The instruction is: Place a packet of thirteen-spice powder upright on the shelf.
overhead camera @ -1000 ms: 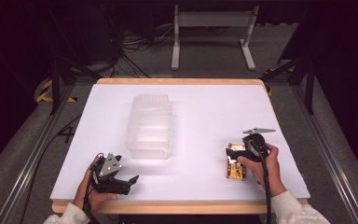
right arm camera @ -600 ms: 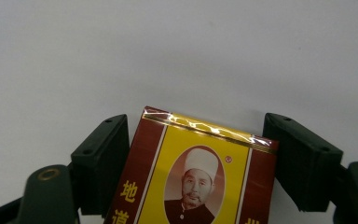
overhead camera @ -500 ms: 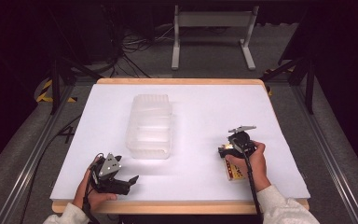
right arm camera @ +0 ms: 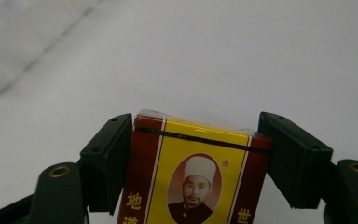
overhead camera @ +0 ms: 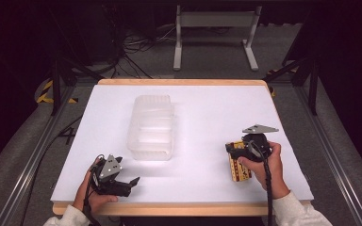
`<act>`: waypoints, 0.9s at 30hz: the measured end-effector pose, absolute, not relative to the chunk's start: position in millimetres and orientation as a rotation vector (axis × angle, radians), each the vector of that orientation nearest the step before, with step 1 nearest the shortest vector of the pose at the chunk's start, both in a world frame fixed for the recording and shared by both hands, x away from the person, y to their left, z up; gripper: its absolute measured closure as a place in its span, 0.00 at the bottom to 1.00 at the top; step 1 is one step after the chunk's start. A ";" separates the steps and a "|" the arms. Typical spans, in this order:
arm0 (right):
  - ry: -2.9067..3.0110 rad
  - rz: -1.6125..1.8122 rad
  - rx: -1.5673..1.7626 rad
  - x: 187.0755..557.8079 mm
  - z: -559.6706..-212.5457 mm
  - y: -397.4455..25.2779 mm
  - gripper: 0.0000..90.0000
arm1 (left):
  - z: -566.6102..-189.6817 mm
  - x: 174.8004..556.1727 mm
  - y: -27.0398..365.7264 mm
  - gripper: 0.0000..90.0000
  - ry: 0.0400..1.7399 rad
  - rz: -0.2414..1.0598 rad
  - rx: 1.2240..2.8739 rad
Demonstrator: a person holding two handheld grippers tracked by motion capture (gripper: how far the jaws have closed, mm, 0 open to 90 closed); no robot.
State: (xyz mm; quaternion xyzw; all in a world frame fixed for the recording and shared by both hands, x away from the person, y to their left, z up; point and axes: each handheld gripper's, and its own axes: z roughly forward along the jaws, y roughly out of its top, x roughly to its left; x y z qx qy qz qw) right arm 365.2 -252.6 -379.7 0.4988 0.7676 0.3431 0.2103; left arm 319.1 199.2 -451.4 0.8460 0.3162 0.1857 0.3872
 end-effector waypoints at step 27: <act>2.084 1.048 1.245 359.4 -355.1 -245.3 0.34 | -451.0 319.6 199.5 0.06 0.814 0.474 2.150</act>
